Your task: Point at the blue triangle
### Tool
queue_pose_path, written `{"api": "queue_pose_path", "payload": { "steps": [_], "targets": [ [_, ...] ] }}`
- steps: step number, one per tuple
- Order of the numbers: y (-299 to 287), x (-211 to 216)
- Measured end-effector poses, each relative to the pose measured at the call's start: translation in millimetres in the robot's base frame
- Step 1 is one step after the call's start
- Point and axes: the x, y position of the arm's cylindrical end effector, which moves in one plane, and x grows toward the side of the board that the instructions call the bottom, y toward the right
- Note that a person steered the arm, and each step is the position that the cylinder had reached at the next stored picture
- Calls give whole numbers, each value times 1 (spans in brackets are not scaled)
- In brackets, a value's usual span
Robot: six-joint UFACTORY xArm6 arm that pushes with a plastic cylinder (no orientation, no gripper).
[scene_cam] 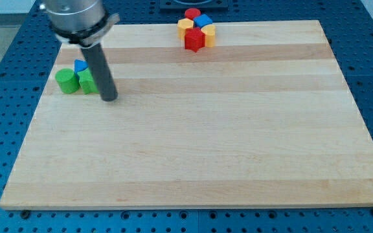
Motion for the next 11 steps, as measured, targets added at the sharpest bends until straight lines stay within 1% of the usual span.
{"api": "queue_pose_path", "payload": {
  "steps": [1,2,4,5,7,9,10,11],
  "targets": [
    [20,-31],
    [21,-63],
    [2,-98],
    [-14,-124],
    [-14,-127],
    [-77,-147],
    [-104,-131],
    [-109,-94]
  ]
}}
